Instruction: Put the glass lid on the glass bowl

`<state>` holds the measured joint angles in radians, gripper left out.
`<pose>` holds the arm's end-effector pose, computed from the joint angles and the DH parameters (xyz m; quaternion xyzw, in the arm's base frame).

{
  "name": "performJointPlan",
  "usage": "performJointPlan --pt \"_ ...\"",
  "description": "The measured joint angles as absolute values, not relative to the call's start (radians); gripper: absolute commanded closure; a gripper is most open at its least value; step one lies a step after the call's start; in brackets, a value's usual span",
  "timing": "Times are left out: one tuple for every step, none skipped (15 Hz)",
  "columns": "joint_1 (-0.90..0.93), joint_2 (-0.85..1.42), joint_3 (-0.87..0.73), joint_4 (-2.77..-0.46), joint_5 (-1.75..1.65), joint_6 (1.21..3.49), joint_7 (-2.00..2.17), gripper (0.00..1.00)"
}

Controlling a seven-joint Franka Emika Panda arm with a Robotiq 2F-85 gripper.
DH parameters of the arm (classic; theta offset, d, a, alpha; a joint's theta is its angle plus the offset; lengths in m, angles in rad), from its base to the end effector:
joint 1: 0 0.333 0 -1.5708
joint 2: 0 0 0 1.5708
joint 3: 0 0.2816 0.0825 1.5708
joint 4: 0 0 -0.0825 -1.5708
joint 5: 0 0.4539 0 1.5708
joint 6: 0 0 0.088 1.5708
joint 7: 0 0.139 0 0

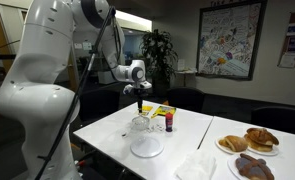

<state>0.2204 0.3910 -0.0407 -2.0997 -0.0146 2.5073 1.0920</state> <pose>0.6050 0.1082 0.1135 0.9009 -0.4338 0.0140 0.0047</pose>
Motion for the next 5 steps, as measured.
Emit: performJointPlan --pt "0.222 0.382 -0.039 -2.09 -0.016 2.502 1.087 0.0" --pt "0.223 0.37 -0.037 -2.08 -0.016 2.493 1.08 0.0" --pt "0.223 0.355 -0.035 -2.07 -0.016 2.482 1.072 0.0" --pt "0.223 0.339 -0.032 -2.06 -0.016 2.466 1.065 0.0" --pt "0.223 0.323 -0.03 -2.05 -0.016 2.454 1.058 0.0"
